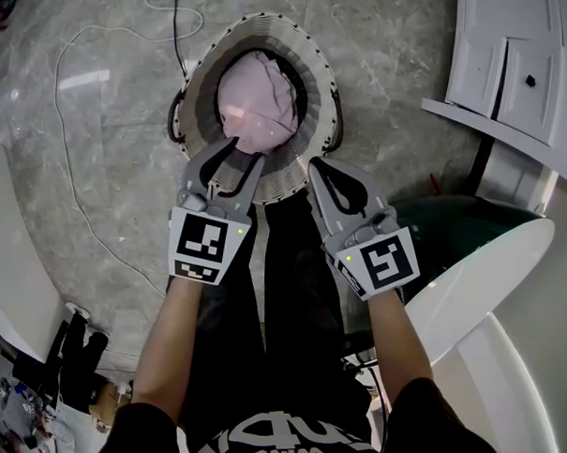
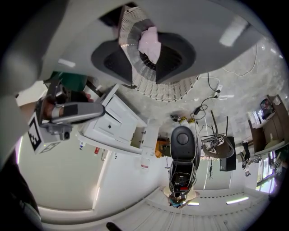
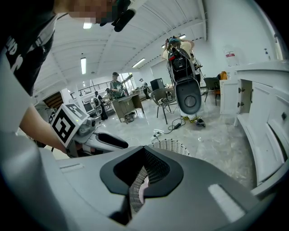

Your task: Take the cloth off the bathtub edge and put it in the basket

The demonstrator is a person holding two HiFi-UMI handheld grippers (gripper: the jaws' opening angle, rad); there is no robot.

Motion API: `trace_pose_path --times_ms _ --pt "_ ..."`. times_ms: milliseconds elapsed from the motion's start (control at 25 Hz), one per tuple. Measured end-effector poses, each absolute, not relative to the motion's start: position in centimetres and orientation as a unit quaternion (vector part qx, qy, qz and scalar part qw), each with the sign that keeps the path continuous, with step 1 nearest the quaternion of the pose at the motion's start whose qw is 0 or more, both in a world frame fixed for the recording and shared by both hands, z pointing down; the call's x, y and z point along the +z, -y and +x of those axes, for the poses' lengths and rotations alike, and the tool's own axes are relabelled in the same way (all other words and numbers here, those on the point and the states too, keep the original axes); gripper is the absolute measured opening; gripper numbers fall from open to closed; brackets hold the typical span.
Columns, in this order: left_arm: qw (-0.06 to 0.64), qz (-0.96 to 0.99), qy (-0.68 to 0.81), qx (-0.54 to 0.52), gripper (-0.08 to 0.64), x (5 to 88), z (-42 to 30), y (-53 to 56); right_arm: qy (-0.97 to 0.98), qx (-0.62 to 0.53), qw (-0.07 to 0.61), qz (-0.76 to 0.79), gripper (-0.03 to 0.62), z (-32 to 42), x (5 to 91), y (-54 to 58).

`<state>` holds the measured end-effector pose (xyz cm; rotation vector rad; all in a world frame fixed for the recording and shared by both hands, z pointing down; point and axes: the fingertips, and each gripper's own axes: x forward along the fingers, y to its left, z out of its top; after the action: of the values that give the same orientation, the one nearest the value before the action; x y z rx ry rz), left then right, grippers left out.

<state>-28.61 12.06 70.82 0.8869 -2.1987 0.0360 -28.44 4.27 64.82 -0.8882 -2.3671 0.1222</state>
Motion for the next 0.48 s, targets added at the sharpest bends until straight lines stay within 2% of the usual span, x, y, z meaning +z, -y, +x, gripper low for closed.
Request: trace_pose_path --times_ms 480 --pt "0.385 0.344 0.856 0.009 0.11 64.4 -27.8 -13.3 0.892 0.055 0.291 -0.343 0.005 -29.0 58.7 -4.5"
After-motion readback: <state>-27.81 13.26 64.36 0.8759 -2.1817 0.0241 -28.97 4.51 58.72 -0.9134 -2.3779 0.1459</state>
